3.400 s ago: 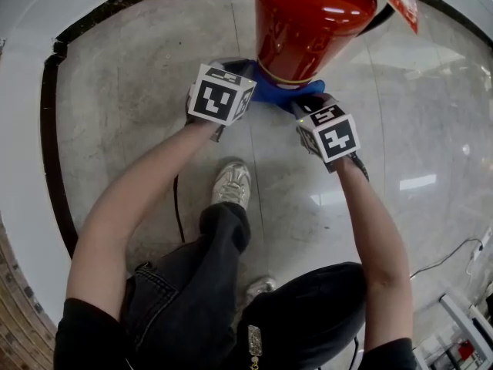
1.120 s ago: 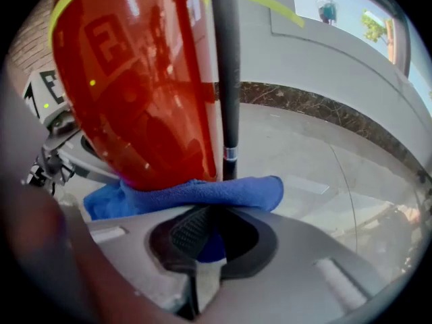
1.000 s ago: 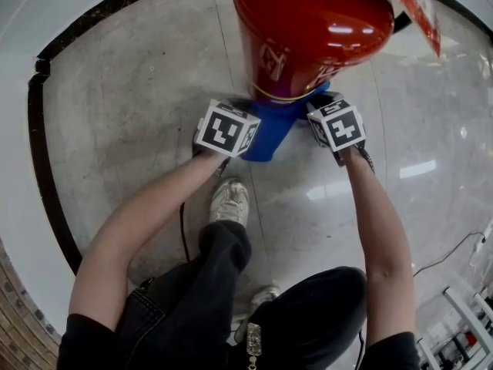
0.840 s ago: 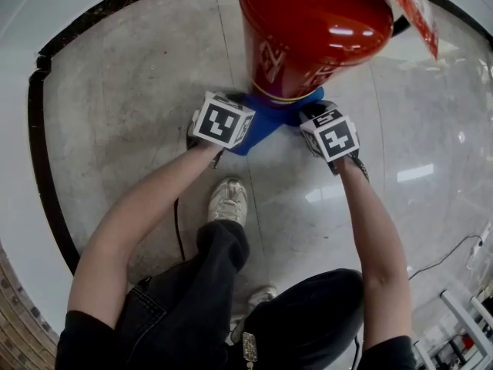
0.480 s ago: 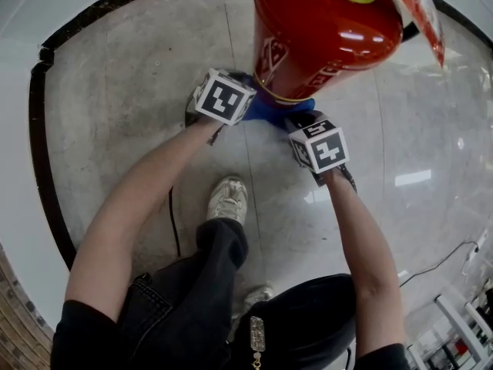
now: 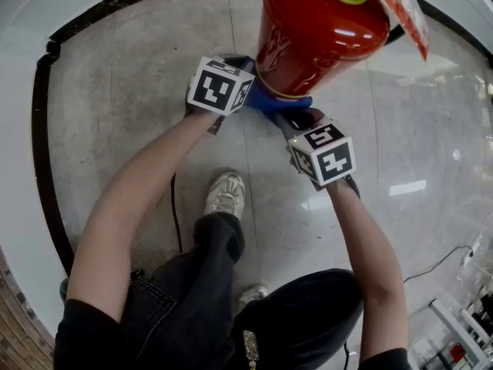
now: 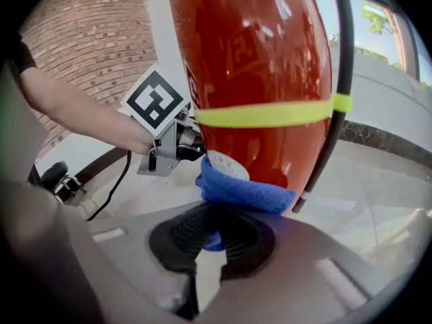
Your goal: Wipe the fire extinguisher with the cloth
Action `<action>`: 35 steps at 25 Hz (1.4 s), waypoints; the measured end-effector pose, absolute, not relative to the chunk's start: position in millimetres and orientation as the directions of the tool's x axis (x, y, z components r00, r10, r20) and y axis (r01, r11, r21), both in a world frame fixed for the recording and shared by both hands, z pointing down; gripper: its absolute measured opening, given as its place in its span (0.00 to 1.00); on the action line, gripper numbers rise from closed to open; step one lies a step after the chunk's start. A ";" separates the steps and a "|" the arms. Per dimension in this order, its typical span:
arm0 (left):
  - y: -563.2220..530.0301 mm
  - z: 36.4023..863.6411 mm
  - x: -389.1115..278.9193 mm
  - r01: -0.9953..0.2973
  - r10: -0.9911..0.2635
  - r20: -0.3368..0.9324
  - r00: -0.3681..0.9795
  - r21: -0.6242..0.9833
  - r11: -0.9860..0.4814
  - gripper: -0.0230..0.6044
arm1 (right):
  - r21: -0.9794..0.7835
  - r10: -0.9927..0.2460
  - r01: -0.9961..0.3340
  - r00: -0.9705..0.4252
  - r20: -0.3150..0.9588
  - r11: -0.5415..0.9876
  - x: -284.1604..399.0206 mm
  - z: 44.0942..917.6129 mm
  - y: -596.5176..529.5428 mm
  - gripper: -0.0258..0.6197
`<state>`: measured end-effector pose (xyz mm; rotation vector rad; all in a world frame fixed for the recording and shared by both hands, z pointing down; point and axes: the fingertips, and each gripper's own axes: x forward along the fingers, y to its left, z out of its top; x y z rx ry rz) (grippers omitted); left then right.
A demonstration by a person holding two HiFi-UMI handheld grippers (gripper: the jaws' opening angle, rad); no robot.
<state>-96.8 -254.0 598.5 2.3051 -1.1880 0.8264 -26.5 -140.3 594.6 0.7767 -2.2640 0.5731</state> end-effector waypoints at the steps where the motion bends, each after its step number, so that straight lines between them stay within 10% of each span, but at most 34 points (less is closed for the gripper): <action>1: -254.0 590.9 -97.6 -0.835 -0.597 0.657 0.460 0.091 -0.543 0.06 | -0.175 -0.382 -0.663 -0.604 0.699 0.728 -27.2 585.2 -140.4 0.08; 35: -218.0 296.1 -94.0 -0.826 -0.755 0.403 0.518 0.004 -0.564 0.06 | -0.054 -0.667 -0.717 -0.672 0.321 0.695 23.5 299.4 -155.3 0.08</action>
